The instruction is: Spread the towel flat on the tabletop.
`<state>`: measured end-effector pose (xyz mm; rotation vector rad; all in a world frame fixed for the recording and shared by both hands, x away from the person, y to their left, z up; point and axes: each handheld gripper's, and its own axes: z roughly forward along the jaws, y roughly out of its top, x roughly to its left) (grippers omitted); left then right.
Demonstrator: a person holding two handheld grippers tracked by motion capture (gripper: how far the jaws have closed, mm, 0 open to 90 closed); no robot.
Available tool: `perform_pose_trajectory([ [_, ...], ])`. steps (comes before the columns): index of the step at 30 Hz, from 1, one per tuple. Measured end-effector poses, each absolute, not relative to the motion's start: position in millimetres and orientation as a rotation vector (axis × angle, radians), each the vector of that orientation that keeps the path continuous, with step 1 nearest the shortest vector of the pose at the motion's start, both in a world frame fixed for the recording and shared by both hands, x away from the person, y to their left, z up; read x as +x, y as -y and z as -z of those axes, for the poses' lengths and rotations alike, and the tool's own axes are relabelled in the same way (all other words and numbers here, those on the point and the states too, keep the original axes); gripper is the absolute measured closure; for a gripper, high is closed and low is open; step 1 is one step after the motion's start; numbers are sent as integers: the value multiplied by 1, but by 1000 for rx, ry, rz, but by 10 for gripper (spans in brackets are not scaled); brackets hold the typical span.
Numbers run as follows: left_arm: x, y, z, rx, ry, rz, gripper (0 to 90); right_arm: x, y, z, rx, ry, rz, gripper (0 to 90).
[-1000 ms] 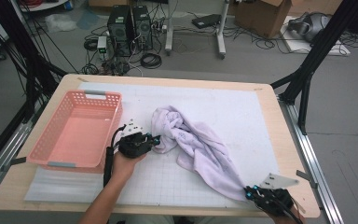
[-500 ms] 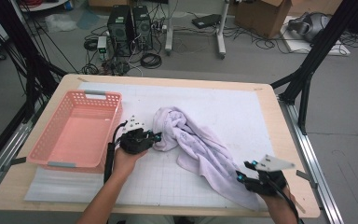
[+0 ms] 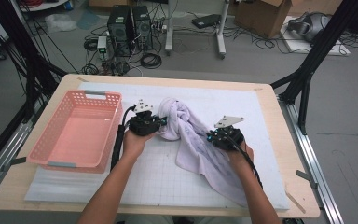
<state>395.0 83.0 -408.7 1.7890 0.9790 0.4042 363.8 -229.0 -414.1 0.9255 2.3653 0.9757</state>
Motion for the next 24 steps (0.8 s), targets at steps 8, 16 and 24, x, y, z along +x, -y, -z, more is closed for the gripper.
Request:
perform_pose_trajectory([
  [8,402,-79,420,1777,-1051,-399,526,382,289,406,1259,-2052,-867,834],
  [16,394,-74,418,1822,-1004,-390,410,371,332,416,1406,-1967,-568,787],
  [24,385,-77,422,1809,-978,-375,416,344,331,401,1317,-1916,-851,433],
])
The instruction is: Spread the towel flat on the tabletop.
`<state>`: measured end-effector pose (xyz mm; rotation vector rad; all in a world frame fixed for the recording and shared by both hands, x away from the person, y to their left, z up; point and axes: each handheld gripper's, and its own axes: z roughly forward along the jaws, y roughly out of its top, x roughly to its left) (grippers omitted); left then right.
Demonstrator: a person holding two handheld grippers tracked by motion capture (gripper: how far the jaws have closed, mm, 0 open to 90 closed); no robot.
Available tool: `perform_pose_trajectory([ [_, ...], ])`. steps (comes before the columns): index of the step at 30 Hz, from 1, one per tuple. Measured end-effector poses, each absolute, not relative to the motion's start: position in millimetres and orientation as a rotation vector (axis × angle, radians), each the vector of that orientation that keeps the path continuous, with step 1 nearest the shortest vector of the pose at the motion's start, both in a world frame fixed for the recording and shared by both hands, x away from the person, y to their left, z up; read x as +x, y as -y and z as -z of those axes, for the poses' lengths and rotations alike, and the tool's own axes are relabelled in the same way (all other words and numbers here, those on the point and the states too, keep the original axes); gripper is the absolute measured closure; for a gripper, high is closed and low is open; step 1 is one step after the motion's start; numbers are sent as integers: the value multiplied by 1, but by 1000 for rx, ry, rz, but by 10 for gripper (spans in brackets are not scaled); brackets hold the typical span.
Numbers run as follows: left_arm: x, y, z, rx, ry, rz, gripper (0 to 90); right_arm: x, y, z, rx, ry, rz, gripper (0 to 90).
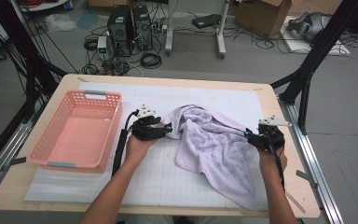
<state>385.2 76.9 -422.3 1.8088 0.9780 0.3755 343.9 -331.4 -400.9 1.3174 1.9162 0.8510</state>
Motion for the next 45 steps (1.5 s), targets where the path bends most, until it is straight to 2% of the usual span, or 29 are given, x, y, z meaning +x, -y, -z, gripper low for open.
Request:
perform_pose_trajectory([
  [6,378,-74,416,1844,-889,-372,452,324,306,400,1197,-2053,-1029,415],
  [8,376,-74,416,1846,-877,-355,457,317,296,408,1204,-2091,-1071,370],
  [12,375,-75,414,1854,-854,-328,463,307,275,429,1184,-2200,-1112,366],
  [16,374,-76,412,1848,-856,-323,464,309,256,446,1144,-2324,-1015,367],
  [19,373,-75,412,1853,-848,-306,464,309,254,446,1137,-2322,-1007,460],
  [20,372,-74,412,1855,-846,-306,465,309,254,446,1137,-2325,-1007,519],
  [22,371,-74,411,1858,-840,-306,465,307,255,445,1120,-2338,-1014,714],
  [23,371,-73,411,1856,-843,-302,465,305,254,444,1105,-2354,-1014,770],
  [26,368,-73,409,1857,-842,-293,466,300,251,443,1069,-2416,-1042,808],
  [29,363,-74,409,1828,-840,-296,485,293,249,441,1020,-2533,-1120,810],
  [39,358,-74,417,1842,-858,-267,470,244,236,438,796,-2746,-1168,795],
  [41,357,-72,421,1848,-859,-255,469,239,237,436,774,-2744,-1173,741],
  [43,357,-67,424,1852,-858,-232,464,240,242,432,800,-2700,-1217,610],
  [45,357,-61,426,1852,-860,-215,455,246,250,426,863,-2597,-1275,528],
])
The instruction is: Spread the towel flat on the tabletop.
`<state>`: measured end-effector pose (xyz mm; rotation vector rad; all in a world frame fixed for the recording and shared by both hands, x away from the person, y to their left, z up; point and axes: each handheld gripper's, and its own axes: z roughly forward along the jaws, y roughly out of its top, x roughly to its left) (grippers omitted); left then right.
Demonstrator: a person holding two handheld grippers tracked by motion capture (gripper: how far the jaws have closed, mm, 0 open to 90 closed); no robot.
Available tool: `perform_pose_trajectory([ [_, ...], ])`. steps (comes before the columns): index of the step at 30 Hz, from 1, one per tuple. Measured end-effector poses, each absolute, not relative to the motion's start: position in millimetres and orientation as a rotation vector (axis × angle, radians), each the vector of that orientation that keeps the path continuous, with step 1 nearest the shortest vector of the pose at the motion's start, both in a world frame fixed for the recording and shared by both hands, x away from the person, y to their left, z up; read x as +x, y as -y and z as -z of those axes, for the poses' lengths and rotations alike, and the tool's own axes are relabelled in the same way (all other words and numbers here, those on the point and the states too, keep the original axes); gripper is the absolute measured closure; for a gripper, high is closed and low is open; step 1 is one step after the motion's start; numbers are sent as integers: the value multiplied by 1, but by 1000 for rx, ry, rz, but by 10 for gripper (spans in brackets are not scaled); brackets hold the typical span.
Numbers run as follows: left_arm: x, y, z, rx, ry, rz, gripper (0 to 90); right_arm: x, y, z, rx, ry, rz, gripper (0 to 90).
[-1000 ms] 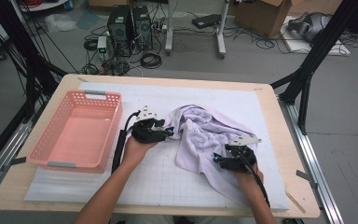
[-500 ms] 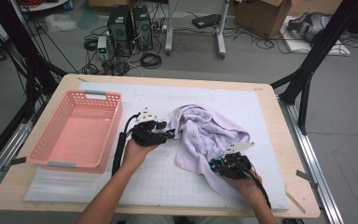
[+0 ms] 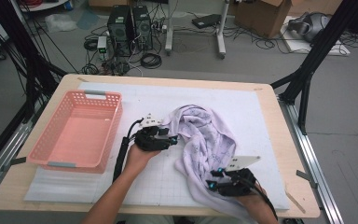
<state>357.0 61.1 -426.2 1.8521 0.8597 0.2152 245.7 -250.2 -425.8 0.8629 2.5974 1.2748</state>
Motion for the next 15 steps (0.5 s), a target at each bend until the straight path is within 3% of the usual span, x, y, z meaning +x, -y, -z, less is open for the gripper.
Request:
perform_pose_trajectory([
  [3,358,-48,429,1838,-872,-196,381,258,267,419,990,-2407,-1233,459],
  [9,361,-18,439,1888,-863,-134,319,276,295,423,1216,-2215,-1119,442],
  [15,359,12,449,2016,-833,-150,344,274,306,426,1252,-2193,-1108,442],
])
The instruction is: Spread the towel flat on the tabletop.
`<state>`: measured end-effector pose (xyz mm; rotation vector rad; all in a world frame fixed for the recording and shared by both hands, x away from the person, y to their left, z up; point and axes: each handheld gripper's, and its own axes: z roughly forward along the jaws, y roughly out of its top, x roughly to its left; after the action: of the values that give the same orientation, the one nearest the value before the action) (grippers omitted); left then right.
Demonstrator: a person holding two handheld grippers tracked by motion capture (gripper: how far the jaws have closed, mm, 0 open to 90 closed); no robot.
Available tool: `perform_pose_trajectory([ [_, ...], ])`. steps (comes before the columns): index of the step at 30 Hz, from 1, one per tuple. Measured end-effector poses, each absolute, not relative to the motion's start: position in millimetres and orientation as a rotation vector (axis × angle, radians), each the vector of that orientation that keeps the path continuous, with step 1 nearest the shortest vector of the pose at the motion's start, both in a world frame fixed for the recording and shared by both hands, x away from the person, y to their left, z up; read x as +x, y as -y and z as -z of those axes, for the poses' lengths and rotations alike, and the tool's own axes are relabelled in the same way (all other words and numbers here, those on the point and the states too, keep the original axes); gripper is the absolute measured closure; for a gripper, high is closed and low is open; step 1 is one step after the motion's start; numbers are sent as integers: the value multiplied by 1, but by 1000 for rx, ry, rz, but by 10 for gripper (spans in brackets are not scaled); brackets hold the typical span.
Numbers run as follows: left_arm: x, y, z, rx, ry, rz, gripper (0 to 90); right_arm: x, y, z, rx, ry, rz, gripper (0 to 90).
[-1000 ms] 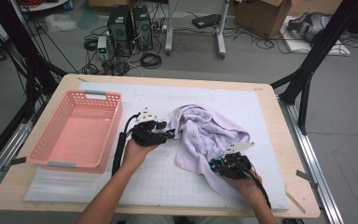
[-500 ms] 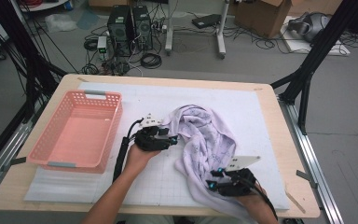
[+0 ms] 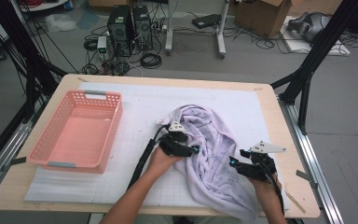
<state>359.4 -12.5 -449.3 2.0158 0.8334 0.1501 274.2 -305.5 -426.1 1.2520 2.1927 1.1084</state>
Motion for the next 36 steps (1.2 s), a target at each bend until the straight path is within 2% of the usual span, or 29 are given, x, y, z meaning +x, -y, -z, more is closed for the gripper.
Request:
perform_pose_trajectory([
  [3,356,19,450,2056,-805,-189,432,274,307,426,1261,-2187,-1108,443],
  [5,355,17,449,2069,-779,-172,625,274,308,427,1262,-2187,-1101,442],
  [7,353,13,444,2092,-755,-201,759,274,309,428,1267,-2190,-1094,443],
  [10,345,1,442,2100,-774,-229,814,274,311,430,1278,-2185,-1089,443],
  [21,295,-75,443,2054,-827,-226,835,280,306,429,1287,-2170,-1098,444],
  [32,244,-113,444,2111,-780,-196,833,319,282,429,1284,-2150,-982,447],
  [34,245,-113,444,2112,-781,-219,802,328,281,432,1316,-2160,-934,558],
  [35,246,-111,442,2103,-796,-239,722,330,282,434,1328,-2173,-924,623],
  [36,249,-110,441,2090,-814,-249,597,332,283,435,1330,-2195,-910,711],
])
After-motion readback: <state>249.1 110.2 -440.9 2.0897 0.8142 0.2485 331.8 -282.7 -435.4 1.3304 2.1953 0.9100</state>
